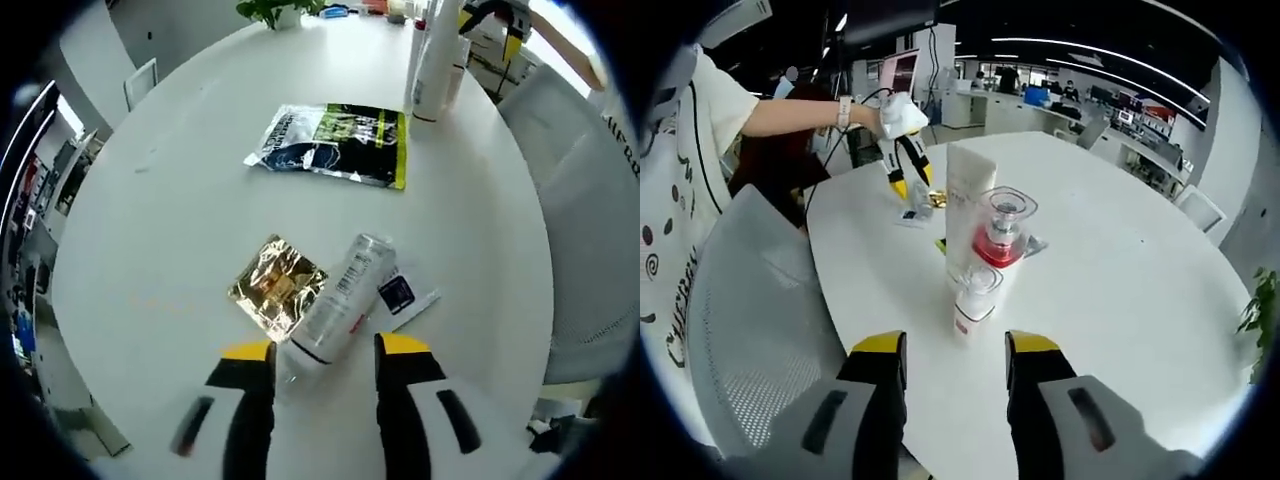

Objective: Arrange the skincare products in the storage area until every visible bottle or jar stands upright without overlapping.

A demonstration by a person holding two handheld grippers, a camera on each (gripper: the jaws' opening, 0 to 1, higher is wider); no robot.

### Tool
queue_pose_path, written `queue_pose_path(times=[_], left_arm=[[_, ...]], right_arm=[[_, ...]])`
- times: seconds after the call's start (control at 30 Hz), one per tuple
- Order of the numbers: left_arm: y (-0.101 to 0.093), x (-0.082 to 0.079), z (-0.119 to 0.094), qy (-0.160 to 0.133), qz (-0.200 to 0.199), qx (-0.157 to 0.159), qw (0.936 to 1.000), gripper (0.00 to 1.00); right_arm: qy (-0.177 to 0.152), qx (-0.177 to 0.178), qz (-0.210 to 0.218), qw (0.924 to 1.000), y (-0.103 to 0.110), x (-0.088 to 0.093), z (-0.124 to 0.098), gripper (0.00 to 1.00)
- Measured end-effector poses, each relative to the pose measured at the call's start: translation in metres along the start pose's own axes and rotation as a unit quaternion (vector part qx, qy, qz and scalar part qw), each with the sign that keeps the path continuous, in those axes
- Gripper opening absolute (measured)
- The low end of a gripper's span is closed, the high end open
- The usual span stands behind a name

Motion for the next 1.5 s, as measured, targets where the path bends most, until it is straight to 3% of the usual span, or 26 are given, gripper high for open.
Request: queue_pose_path(times=[0.27, 0.47, 0.7, 0.8, 1.1, 1.23, 1.33, 1.5], left_arm=[[0.001, -0.001, 0.0, 0.003, 0.013, 0.025, 0.9996, 0.24], [-0.012, -0.004, 0.001, 0.016, 0.032, 0.028, 0.999, 0.2], [-0.008, 0.004, -0.002, 0.023, 0.05, 0.005, 0.9985, 0.2], [-0.007, 0.002, -0.004, 0.018, 0.054, -0.005, 0.9983, 0.2], [-0.011, -0.005, -0.014, 0.01, 0.088, -0.034, 0.9955, 0.19], [-0.015, -0.012, -0.018, 0.011, 0.116, -0.053, 0.9917, 0.19], [-0.017, -0.022, -0.022, -0.009, 0.142, -0.084, 0.9863, 0.19], [-0.027, -0.025, -0.026, -0.011, 0.171, -0.098, 0.9803, 0.18]], right_arm=[[-0.002, -0.004, 0.01, 0.9999, 0.002, 0.0, 0.002, 0.38], [-0.01, -0.004, 0.011, 0.9999, 0.005, -0.005, 0.001, 0.36], [-0.022, -0.021, 0.007, 0.9995, 0.019, -0.01, 0.003, 0.32], [-0.042, -0.037, 0.02, 0.9982, 0.025, -0.016, 0.006, 0.31], [-0.057, -0.058, 0.018, 0.9965, 0.042, -0.028, 0.015, 0.3], [-0.053, -0.065, 0.004, 0.9965, 0.05, -0.028, 0.021, 0.3], [-0.054, -0.068, 0.002, 0.9962, 0.06, -0.03, 0.024, 0.3], [-0.066, -0.083, 0.017, 0.9943, 0.07, -0.034, 0.033, 0.28]])
Point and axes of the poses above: the point that each gripper's makers call its tool centre point, and the gripper's own axes: z roughly forward along the fingers, y roughly to its left, x roughly out of its underside, the point moved 4 cm from there along -z, roughly backward along the fingers, and after that the axes turned 1 degree about -z, right-handed, at the moved point
